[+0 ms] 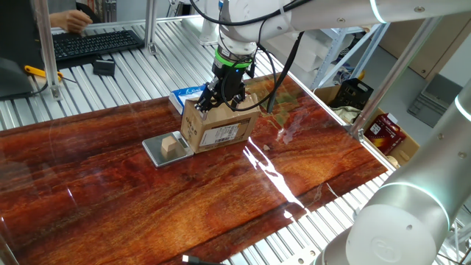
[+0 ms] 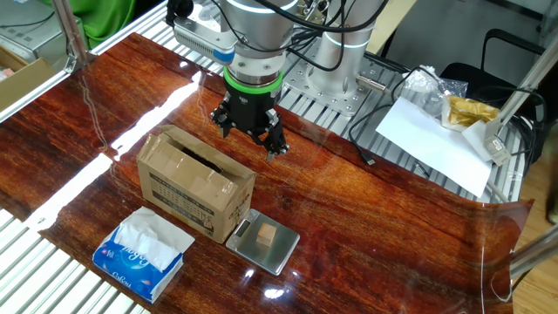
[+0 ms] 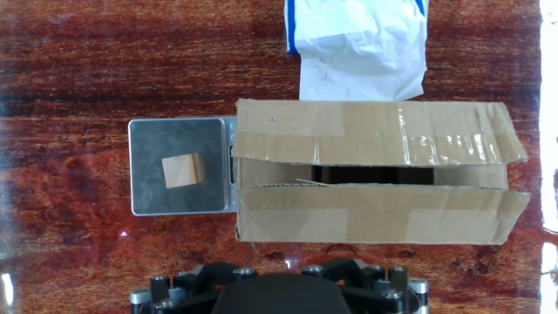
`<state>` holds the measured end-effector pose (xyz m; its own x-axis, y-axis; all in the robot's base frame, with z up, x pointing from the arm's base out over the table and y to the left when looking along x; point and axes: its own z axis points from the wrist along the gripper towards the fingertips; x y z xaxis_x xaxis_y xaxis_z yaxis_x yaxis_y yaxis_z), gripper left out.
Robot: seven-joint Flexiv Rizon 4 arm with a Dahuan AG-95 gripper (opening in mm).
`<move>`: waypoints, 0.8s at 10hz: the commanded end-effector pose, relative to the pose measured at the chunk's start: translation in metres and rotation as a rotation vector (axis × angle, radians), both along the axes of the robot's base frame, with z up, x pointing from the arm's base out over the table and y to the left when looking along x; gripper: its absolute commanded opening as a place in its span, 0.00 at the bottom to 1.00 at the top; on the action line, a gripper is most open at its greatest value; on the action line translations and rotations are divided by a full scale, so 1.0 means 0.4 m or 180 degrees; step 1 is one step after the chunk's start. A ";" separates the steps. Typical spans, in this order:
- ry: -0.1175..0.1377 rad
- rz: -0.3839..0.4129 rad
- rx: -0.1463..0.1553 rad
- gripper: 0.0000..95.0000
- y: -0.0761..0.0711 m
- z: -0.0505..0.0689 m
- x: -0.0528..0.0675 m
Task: Open a box
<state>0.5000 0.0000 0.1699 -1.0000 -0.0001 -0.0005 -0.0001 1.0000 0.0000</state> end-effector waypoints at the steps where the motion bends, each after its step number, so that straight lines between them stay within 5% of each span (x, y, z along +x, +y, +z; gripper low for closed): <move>1: -0.0261 -0.0080 -0.0015 0.00 0.000 0.000 0.000; 8: -0.0257 -0.0083 -0.0008 0.00 0.001 -0.002 -0.004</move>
<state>0.5001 0.0009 0.1678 -0.9967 0.0266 -0.0766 0.0266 0.9996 0.0006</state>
